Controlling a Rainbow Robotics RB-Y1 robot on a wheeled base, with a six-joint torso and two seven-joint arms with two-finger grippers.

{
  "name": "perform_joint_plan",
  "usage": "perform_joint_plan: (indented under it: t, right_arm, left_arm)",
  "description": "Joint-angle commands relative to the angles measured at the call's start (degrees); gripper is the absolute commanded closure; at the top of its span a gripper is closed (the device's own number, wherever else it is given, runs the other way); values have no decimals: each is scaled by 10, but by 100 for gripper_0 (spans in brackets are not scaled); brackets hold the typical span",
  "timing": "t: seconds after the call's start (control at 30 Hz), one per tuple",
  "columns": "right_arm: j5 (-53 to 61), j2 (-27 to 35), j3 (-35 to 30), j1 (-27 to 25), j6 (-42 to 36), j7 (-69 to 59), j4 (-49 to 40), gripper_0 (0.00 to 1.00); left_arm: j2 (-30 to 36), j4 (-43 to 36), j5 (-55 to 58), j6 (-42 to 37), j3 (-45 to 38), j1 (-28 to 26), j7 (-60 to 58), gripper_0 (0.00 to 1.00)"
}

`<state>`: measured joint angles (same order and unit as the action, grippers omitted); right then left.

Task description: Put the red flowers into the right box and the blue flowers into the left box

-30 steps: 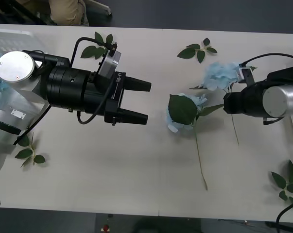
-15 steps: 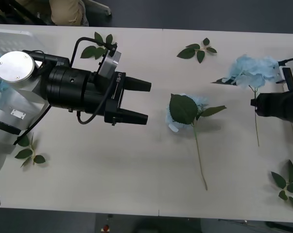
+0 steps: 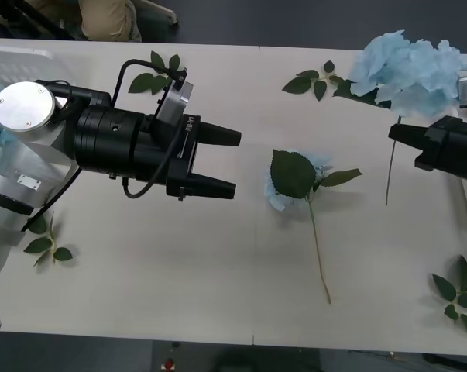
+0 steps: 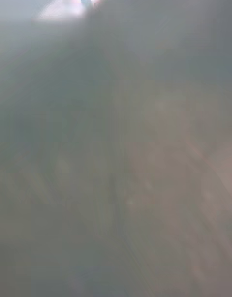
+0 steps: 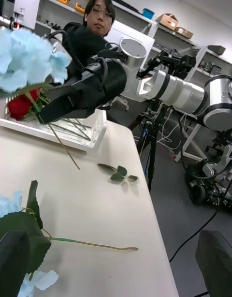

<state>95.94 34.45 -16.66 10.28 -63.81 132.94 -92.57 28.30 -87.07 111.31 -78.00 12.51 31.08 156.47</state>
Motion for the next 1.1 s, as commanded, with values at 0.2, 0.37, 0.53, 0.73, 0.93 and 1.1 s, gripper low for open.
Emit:
perform_joint_plan:
  t: [0.2,0.37,0.53,0.73,0.93,1.1]
  right_arm:
    - [141,-11,-1,-9,-17,113,-22,100]
    - [209,-48,1,-7,-32,164,-22,100]
    - [244,-98,7,1,-71,212,-22,100]
    - [259,-160,19,22,-109,217,-22,100]
    - [269,-179,36,52,-125,203,-22,100]
    - [285,-179,61,78,-125,195,-22,100]
  left_arm:
    - [4,-20,-2,0,-2,-6,-15,0]
    - [4,-20,-2,0,-2,-6,-15,0]
    - [4,-20,-2,0,-2,-6,-15,0]
    - [-10,-10,9,0,0,-25,-15,0]
    - [-11,24,93,-5,14,-31,-15,0]
    - [-9,21,54,-5,16,-22,-15,0]
